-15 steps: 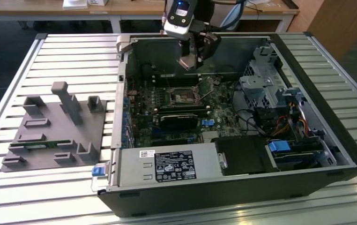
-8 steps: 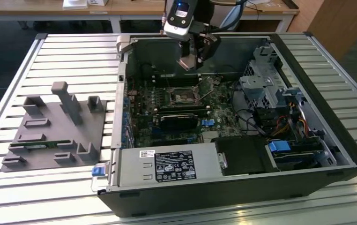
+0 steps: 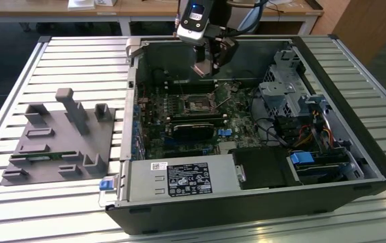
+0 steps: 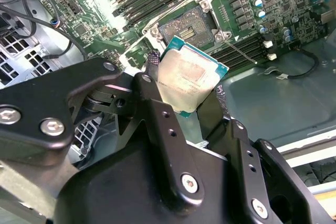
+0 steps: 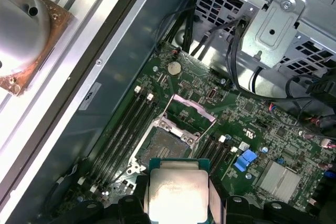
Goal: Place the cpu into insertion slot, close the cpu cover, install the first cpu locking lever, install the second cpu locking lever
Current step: 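Place the cpu into insertion slot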
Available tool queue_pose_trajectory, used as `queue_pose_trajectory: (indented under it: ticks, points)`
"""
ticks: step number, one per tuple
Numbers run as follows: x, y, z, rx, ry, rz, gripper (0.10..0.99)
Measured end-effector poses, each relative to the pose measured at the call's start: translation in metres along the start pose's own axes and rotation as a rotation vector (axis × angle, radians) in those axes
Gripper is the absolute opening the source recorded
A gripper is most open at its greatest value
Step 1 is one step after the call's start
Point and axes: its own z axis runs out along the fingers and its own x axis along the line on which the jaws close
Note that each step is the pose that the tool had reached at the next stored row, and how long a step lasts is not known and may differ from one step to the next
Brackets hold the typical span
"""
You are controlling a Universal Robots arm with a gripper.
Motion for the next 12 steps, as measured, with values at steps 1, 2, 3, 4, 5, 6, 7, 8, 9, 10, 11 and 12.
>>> queue_pose_trajectory:
  ticks: [1, 2, 3, 4, 5, 6, 7, 8, 9, 10, 11, 12]
  points:
    - [0.0, 0.0, 0.0003, 0.0, 0.0, 0.0, 0.541]
    - [0.0, -0.0001, 0.0006, 0.0, -0.0001, 0.001, 0.541]
    - [0.0, -0.0001, 0.0009, 0.0, -0.0001, 0.001, 0.541]
    - [0.0, -0.0001, 0.0012, 0.0, -0.0001, 0.001, 0.541]
    - [-0.0001, -0.0001, 0.0015, 0.0, -0.0002, 0.002, 0.541]
    - [0.0, -0.0002, 0.0018, 0.0, -0.0002, 0.002, 0.541]
    - [0.0, -0.0002, 0.002, 0.0, -0.0003, 0.002, 0.541]
    - [0.0, -0.0002, 0.0024, 0.0, -0.0002, 0.003, 0.541]
    - [0.0, -0.0002, 0.0027, 0.0, -0.0003, 0.003, 0.541]
    - [0.0, -0.0003, 0.003, 0.0, -0.0003, 0.004, 0.541]
    - [-0.0001, -0.0003, 0.0033, 0.0, -0.0004, 0.004, 0.541]
    - [-0.0001, -0.0003, 0.0035, 0.0, -0.0004, 0.004, 0.541]
